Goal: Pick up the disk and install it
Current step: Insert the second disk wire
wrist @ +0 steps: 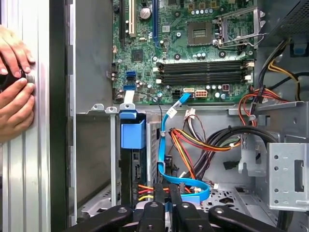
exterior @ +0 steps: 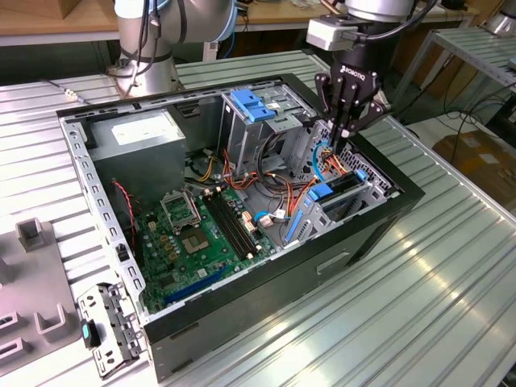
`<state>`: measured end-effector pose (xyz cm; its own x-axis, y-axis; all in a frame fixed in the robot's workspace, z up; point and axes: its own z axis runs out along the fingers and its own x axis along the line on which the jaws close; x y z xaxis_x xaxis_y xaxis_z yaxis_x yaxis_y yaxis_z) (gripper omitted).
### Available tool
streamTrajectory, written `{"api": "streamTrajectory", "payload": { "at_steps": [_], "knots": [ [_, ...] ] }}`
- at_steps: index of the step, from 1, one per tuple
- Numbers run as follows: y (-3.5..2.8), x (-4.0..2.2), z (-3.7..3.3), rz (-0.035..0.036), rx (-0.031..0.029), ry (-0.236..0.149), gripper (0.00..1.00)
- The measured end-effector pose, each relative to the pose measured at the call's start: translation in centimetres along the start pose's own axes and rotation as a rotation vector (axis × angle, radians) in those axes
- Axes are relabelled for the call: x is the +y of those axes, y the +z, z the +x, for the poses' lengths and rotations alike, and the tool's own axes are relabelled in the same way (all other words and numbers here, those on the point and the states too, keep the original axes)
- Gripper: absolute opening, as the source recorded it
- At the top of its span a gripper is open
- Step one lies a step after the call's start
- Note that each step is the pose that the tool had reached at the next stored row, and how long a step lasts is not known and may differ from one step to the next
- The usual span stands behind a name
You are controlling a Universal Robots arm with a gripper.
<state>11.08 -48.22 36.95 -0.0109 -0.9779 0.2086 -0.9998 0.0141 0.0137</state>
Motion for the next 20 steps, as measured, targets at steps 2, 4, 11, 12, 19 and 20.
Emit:
{"api": "streamTrajectory", "payload": {
  "at_steps": [2,4,11,12,19,20],
  "knots": [
    [0.18,0.0,-0.04,0.0,0.0014,0.0,0.16],
    [0.41,-0.01,-0.1,0.0,0.0024,0.0,0.17],
    [0.85,-0.01,-0.14,0.0002,0.0033,-0.001,0.16],
    [0.87,-0.01,-0.11,0.0003,0.0026,-0.001,0.16],
    [0.94,1.54,-0.02,0.0152,0.0003,-0.006,0.16],
    [0.96,1.73,-0.01,0.0173,-0.0003,-0.007,0.16]
  ]
}}
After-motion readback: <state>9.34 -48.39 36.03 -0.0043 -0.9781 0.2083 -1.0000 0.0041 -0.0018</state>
